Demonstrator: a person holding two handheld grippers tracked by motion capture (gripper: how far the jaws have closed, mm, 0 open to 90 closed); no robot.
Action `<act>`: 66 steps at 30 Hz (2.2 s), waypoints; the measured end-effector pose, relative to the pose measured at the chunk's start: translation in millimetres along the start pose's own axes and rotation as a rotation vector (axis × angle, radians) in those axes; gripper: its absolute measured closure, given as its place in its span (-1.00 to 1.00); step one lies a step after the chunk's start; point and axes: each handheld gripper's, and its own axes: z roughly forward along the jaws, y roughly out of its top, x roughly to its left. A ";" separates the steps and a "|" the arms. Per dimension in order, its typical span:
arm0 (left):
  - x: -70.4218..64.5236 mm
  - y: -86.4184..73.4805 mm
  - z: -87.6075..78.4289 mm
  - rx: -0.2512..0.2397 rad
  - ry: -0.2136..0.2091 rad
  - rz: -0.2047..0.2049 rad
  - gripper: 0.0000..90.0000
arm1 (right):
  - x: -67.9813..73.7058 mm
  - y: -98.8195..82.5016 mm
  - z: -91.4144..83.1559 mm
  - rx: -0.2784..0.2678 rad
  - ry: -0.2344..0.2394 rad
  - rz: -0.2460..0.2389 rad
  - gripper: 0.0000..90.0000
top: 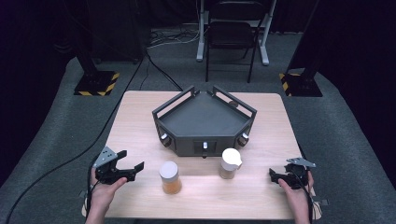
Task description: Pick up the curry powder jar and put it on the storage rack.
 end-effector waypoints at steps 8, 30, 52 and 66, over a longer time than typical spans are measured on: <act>-16.6 6.5 -4.7 -0.049 -0.039 0.055 -0.79 | 0.0 0.0 0.0 0.000 0.000 -0.001 -0.92; -42.1 7.8 11.7 -0.103 -0.178 0.145 -0.80 | 0.0 0.0 0.0 0.000 0.000 0.000 -0.92; -58.1 -18.3 48.9 -0.119 -0.214 0.165 -0.80 | 0.1 0.2 0.2 0.000 0.001 -0.001 -0.92; -59.2 -33.7 71.3 -0.136 -0.230 0.124 -0.80 | 0.1 0.2 0.2 0.000 0.001 -0.002 -0.92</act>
